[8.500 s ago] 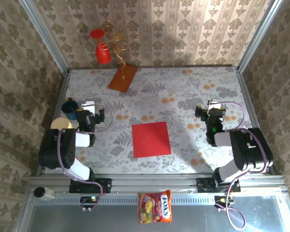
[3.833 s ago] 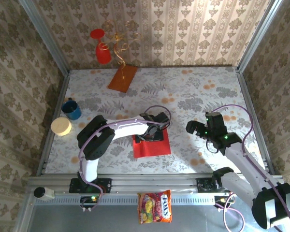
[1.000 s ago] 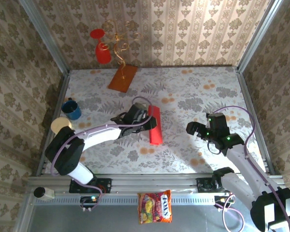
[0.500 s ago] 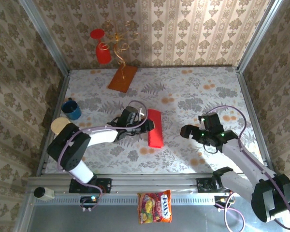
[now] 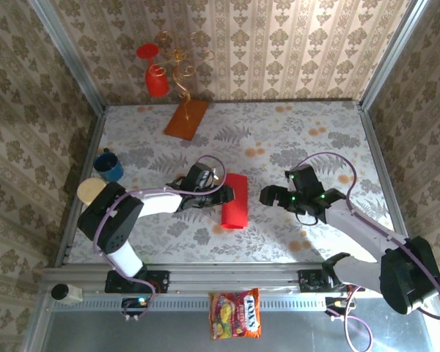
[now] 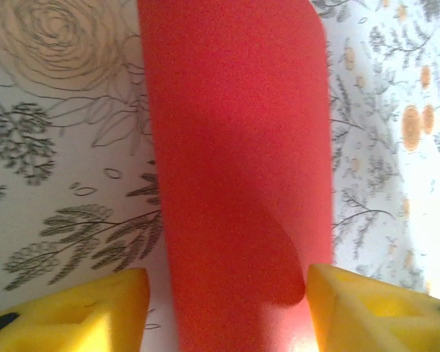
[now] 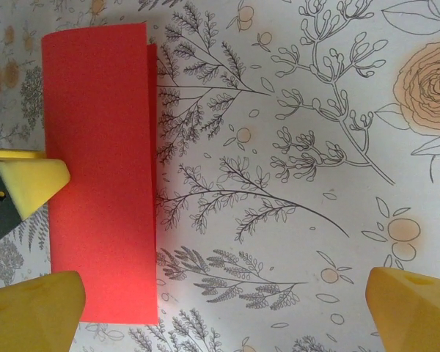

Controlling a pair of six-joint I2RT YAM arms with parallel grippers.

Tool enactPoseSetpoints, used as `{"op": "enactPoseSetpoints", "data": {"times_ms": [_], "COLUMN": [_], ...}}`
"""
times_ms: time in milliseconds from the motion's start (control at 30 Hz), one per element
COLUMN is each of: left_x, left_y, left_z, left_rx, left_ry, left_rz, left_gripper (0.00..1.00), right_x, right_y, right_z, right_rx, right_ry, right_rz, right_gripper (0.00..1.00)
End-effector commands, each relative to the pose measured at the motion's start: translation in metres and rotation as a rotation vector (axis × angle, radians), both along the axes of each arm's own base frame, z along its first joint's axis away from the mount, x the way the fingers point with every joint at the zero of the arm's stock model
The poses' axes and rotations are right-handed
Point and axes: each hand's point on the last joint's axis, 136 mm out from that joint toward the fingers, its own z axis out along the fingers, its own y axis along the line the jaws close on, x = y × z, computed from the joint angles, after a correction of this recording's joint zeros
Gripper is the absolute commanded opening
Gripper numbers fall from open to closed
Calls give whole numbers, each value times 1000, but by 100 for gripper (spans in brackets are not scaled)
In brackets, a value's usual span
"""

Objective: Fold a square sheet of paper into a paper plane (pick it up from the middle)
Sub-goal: First fold the square sheet of paper in half at the center of the table, then hold the square sheet of paper at the center of the table.

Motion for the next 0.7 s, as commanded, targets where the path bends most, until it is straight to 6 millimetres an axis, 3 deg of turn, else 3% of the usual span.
{"op": "enactPoseSetpoints", "data": {"times_ms": [0,333,667], "left_x": [8,13,9], "left_y": [11,25,29], "left_z": [10,17,7], "left_rx": [66,140,197], "left_ry": [-51,-104,-104], "left_rz": [7,27,-18], "left_gripper": [63,63,61], "right_x": [10,10,14], "right_y": [4,12,24], "right_z": [7,4,6], "right_rx": [4,8,35], "right_ry": [-27,-19,-19], "right_rz": [-17,10,36], "right_gripper": [100,99,96]}}
